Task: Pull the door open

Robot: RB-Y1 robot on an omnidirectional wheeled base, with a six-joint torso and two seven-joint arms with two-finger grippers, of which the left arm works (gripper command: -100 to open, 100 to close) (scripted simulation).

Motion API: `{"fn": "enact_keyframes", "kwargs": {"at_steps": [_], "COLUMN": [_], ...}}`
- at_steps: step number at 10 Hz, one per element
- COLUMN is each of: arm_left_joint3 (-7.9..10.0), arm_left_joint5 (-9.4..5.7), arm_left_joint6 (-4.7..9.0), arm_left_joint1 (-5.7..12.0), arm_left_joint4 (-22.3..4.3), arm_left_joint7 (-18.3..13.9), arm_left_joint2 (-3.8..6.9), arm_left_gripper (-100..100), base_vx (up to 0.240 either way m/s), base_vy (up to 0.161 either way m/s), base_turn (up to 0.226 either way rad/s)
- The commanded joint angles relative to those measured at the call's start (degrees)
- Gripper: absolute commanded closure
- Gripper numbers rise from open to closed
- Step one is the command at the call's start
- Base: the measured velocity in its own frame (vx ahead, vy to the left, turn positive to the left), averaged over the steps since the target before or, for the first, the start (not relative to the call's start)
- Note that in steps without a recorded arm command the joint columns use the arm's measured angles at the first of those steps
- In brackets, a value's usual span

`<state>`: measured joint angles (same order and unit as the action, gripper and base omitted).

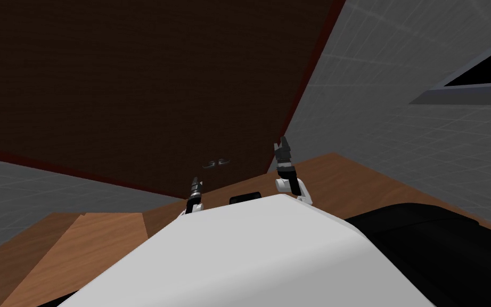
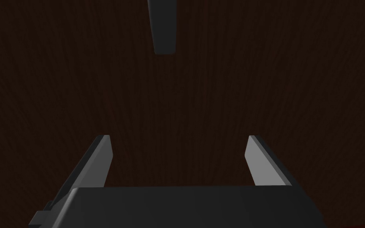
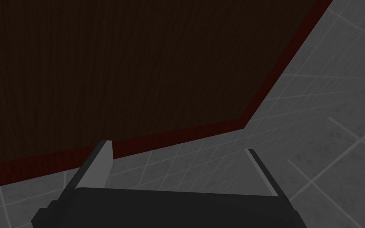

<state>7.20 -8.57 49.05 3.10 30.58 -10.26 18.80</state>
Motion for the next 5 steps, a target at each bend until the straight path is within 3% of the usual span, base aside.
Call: {"fn": "enact_keyframes", "kwargs": {"at_steps": [1,3,5], "arm_left_joint3": [0.13,0.06,-1.25], "arm_left_joint5": [-1.29,-1.50,-2.16], "arm_left_joint6": [0.72,0.81,1.41], "arm_left_joint1": [0.33,0.46,2.28], "arm_left_joint4": [-1.6,-1.8,-2.1], "arm_left_joint7": [0.3,0.4,0.7], "arm_left_joint2": [0.64,0.65,-0.44], "arm_left_gripper": [-100,-100,-100], "base_vx": [0.120,0.052,0.144], "base_vy": [0.084,0.047,0.099], "base_turn": [-0.100,-0.009,-0.202]}}
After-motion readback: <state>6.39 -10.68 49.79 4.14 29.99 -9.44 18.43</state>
